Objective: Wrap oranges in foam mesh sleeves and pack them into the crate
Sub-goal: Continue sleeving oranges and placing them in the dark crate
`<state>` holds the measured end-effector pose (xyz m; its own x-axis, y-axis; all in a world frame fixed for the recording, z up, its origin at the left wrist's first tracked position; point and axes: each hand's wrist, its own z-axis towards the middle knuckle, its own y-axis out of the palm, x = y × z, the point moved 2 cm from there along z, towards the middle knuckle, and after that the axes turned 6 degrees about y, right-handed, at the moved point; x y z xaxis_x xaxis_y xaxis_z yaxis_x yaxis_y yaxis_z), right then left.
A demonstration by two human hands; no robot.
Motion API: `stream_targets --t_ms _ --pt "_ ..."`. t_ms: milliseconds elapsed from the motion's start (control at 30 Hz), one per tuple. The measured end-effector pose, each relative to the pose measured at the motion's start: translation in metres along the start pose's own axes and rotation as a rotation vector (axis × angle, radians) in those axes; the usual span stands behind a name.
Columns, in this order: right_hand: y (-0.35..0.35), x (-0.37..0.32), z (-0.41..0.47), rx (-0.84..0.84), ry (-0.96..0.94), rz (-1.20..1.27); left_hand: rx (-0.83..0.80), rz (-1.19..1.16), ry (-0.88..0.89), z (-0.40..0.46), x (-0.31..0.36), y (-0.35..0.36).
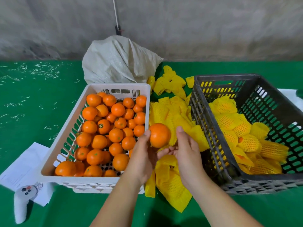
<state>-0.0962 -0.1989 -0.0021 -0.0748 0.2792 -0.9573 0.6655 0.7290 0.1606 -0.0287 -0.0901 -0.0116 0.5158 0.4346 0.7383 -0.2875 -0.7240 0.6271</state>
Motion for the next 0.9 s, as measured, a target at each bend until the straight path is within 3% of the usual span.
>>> stream_targets --t_ms 100,333,600,767,900 --pt "-0.006 -0.007 -0.004 -0.052 -0.088 -0.119 -0.023 -0.108 0.01 -0.005 -0.009 -0.004" --pt "-0.014 -0.019 -0.007 -0.141 -0.233 -0.361 -0.058 -0.103 -0.009 -0.001 -0.008 -0.015" --pt "-0.013 -0.011 -0.001 -0.185 -0.09 -0.308 -0.021 -0.198 -0.047 0.0 -0.009 -0.022" --pt "-0.027 -0.013 0.014 -0.132 -0.022 -0.322 -0.121 -0.119 -0.107 -0.002 -0.012 -0.02" --pt "-0.025 -0.011 0.012 -0.148 -0.215 -0.638 -0.194 -0.114 -0.141 -0.004 -0.012 -0.018"
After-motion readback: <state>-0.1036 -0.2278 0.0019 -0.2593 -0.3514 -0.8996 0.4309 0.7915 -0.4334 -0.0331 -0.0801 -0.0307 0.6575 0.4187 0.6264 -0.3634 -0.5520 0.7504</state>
